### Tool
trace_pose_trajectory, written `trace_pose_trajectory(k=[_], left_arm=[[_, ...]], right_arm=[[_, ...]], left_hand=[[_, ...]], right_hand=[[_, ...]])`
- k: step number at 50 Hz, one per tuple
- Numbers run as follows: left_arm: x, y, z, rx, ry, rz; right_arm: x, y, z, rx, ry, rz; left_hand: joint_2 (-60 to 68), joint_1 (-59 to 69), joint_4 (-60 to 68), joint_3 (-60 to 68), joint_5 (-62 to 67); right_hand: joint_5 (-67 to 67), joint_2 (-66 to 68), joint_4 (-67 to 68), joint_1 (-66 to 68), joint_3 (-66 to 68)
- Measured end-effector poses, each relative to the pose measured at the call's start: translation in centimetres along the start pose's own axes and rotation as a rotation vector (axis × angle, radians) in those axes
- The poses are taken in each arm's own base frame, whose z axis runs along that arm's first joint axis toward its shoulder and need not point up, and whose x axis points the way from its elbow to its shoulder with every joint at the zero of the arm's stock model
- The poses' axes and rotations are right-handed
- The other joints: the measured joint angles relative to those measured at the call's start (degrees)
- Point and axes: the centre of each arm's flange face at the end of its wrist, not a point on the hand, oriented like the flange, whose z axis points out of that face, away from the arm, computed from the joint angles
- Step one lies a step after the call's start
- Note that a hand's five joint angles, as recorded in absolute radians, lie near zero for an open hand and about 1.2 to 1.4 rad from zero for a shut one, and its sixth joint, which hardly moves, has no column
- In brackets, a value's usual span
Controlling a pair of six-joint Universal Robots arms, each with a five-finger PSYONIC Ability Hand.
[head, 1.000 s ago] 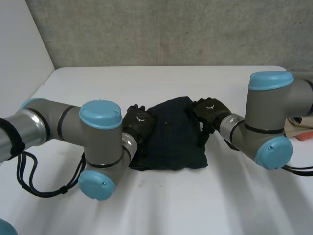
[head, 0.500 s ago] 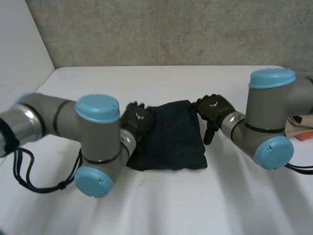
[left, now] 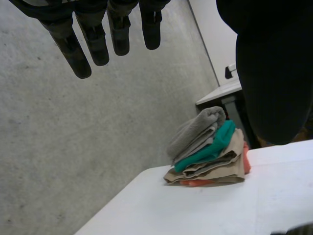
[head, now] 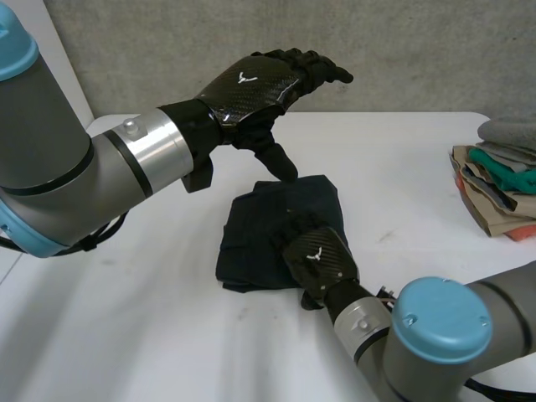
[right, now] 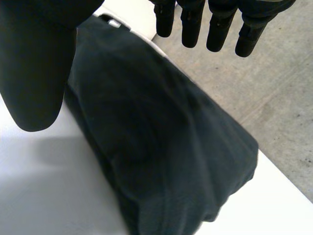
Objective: Fold the laundry.
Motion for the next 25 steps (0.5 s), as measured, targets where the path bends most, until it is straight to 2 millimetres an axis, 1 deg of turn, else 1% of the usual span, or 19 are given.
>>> trace_pose_trajectory(k=[5, 10, 16, 25], left_arm=[[0.0, 0.8, 0.2, -0.015, 0.001, -0.025], [0.2, 1.5, 0.4, -0.026, -0.005, -0.029], [0.2, 1.8, 0.4, -0.028, -0.008, -0.028], [0.0, 1.9, 0.4, -0.029, -0.022, -0.025]], right_arm=[[-0.4, 1.3, 1.5, 0.007, 0.018, -0.037], [-0.3, 1.9, 2.9, 0.023, 0.04, -0.065], [-0.2, 2.0, 3.8, 0.039, 0.052, -0.076], [0.5, 0.9, 5.3, 0.074, 0.074, -0.069]], left_hand=[[0.22, 0.11, 0.0, 0.0, 0.65], [0.3, 0.11, 0.0, 0.0, 0.65], [0.49, 0.11, 0.01, 0.31, 0.65], [0.49, 0.11, 0.84, 0.49, 0.65]], right_hand=[[0.0, 0.0, 0.0, 0.0, 0.0], [0.0, 0.0, 0.0, 0.0, 0.0], [0.0, 0.0, 0.0, 0.0, 0.0], [0.01, 0.13, 0.11, 0.19, 0.12]])
